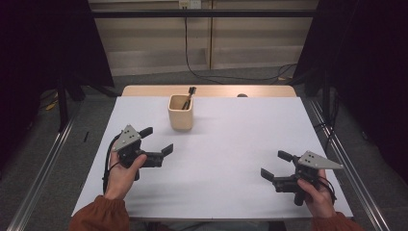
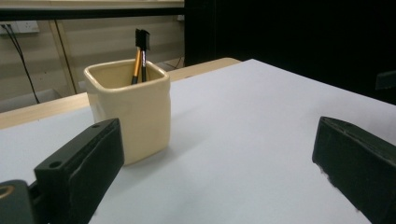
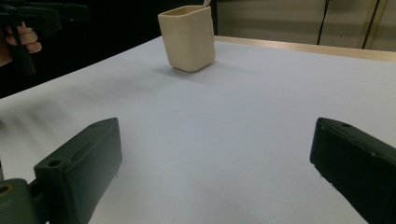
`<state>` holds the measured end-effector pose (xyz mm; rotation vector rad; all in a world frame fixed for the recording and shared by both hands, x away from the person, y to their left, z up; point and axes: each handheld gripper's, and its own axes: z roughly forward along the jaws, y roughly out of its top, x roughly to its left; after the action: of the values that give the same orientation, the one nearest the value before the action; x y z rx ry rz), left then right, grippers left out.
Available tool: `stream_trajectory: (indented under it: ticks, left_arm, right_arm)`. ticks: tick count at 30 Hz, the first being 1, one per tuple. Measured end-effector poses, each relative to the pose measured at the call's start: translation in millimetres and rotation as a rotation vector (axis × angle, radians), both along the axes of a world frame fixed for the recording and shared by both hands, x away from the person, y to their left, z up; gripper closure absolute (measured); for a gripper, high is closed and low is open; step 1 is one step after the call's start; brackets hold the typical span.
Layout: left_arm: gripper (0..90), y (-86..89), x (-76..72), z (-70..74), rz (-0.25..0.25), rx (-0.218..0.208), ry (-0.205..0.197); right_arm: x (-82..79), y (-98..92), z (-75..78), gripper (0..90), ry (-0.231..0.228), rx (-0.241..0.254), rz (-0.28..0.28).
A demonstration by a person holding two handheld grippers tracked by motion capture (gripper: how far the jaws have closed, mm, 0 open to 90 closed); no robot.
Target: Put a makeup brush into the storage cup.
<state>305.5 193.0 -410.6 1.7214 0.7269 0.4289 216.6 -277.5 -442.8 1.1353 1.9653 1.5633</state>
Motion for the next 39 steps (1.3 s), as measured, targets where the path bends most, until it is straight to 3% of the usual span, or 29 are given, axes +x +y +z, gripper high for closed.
stream_trajectory:
  ticks: [3,5,11,16,21,28,36,39]
  left_arm:
    - [2.2,4.7,-5.3,-3.9,-0.006,-0.004,0.005]
    - [2.4,8.7,-6.4,-5.5,-0.022,-0.011,0.029]
    - [2.5,15.3,-15.2,-7.7,-0.013,0.0,0.03]
    - [2.5,20.2,-22.6,-14.2,-0.014,-0.02,0.057]
    - [2.5,27.3,-31.0,-17.1,0.023,-0.02,0.04]
    - [2.5,34.4,-41.7,-19.3,0.03,-0.036,0.045]
    - [2.5,39.6,-54.3,-24.9,0.033,-0.049,-0.008]
    - [2.5,41.4,-54.0,-27.4,0.04,-0.034,0.005]
  right_arm:
    - [0.2,-0.1,-0.1,1.8,0.002,0.0,0.0]
    - [-0.1,-0.1,0.1,1.7,0.0,0.0,0.001]
    - [-1.0,-0.4,0.2,1.7,-0.002,0.0,-0.005]
    - [-1.1,-0.4,0.1,1.7,-0.002,-0.003,-0.007]
    - [-2.8,-1.8,0.5,1.7,-0.006,-0.004,-0.007]
    - [-4.5,-4.0,1.4,1.7,-0.008,0.001,-0.014]
    - [-5.7,-5.7,1.3,1.7,-0.009,0.001,-0.02]
    - [-5.7,-3.4,0.5,1.7,-0.01,-0.013,-0.008]
